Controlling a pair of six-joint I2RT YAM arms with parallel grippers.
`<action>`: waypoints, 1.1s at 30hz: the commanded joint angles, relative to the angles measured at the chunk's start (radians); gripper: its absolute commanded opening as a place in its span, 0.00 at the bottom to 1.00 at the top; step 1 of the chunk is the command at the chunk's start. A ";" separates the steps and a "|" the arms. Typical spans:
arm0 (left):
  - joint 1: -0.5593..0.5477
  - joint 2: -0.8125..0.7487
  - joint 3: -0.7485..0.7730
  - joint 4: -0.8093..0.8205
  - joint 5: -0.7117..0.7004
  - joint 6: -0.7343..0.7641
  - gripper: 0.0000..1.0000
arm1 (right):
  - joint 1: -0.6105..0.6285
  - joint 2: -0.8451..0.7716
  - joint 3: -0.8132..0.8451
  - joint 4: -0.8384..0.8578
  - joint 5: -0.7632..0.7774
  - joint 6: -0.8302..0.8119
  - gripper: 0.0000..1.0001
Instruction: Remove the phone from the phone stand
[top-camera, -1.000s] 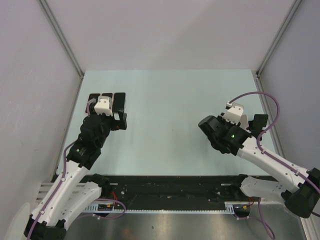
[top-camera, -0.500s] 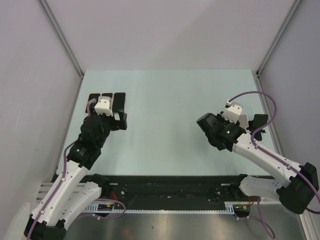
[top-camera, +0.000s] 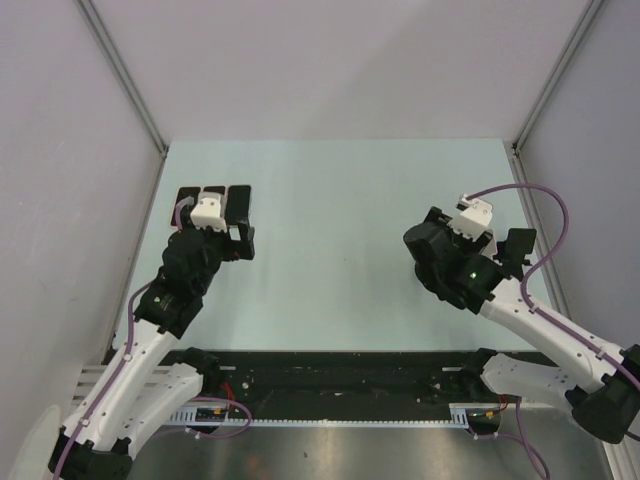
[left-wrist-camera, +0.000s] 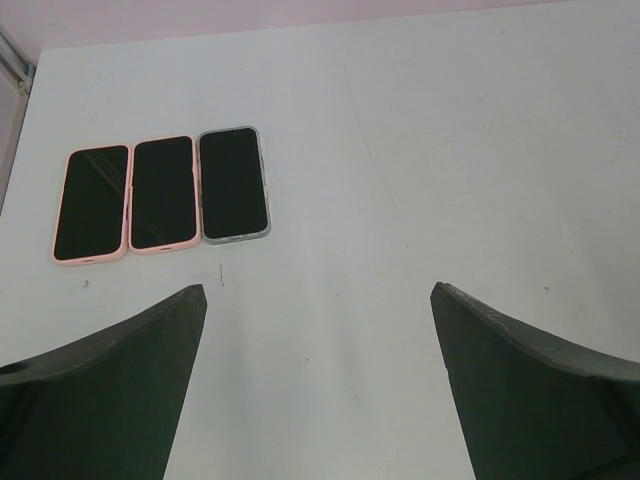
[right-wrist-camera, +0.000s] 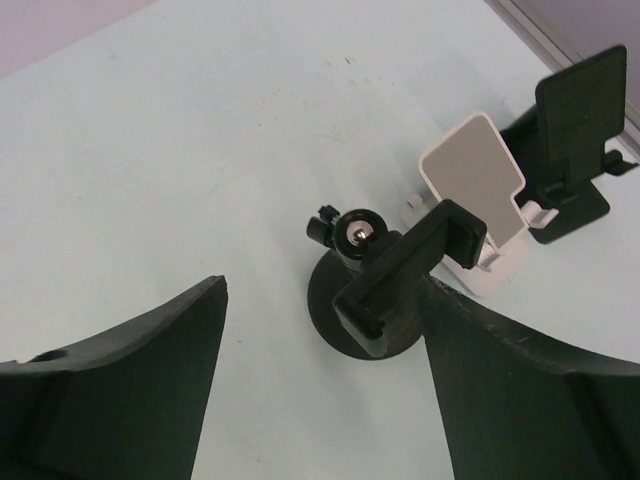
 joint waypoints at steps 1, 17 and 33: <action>-0.008 -0.004 -0.001 0.031 -0.005 0.025 1.00 | 0.023 -0.089 0.003 0.179 0.045 -0.162 0.84; -0.006 -0.324 0.042 0.022 -0.074 -0.052 1.00 | 0.007 -0.527 -0.066 0.457 -0.010 -0.782 1.00; -0.006 -0.806 0.022 -0.043 -0.300 0.028 1.00 | -0.004 -0.997 -0.167 0.319 -0.073 -0.919 1.00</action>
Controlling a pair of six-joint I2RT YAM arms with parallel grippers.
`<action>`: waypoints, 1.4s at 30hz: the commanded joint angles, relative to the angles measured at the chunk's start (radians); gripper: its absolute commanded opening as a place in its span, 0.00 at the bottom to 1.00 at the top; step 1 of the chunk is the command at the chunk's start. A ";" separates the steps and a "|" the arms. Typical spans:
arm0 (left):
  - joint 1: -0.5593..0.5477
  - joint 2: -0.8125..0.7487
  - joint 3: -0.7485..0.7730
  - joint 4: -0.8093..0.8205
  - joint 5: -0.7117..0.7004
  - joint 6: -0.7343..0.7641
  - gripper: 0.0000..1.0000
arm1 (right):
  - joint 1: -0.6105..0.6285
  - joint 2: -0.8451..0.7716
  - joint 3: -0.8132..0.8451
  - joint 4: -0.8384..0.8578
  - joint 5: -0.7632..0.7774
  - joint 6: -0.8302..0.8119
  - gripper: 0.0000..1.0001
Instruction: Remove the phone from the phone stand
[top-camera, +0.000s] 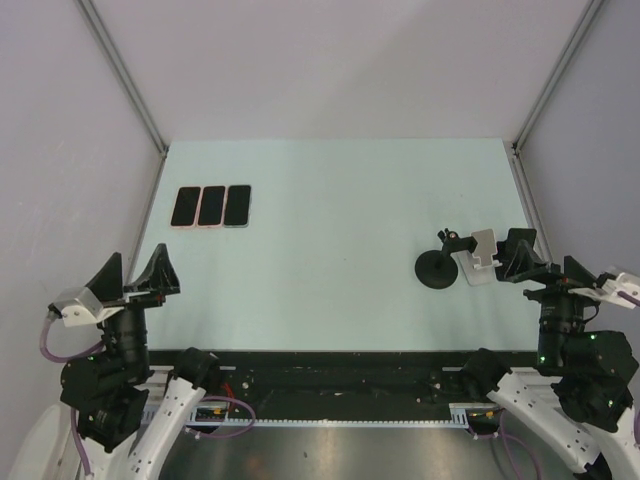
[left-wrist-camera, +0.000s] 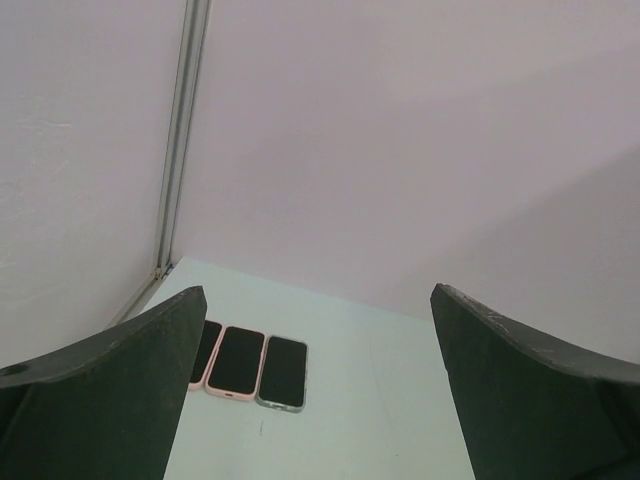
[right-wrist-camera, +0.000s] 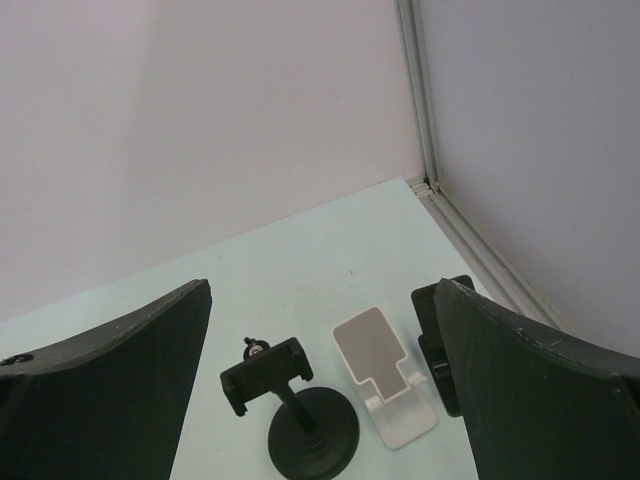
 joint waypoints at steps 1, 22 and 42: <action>-0.008 -0.134 -0.014 -0.049 -0.042 0.042 1.00 | 0.001 -0.072 -0.014 -0.046 -0.008 -0.038 1.00; -0.006 -0.145 -0.014 -0.112 -0.175 0.002 1.00 | -0.118 -0.075 -0.089 -0.082 -0.079 0.028 1.00; -0.006 -0.145 -0.028 -0.114 -0.165 -0.006 1.00 | -0.241 -0.075 -0.118 -0.053 -0.192 0.027 1.00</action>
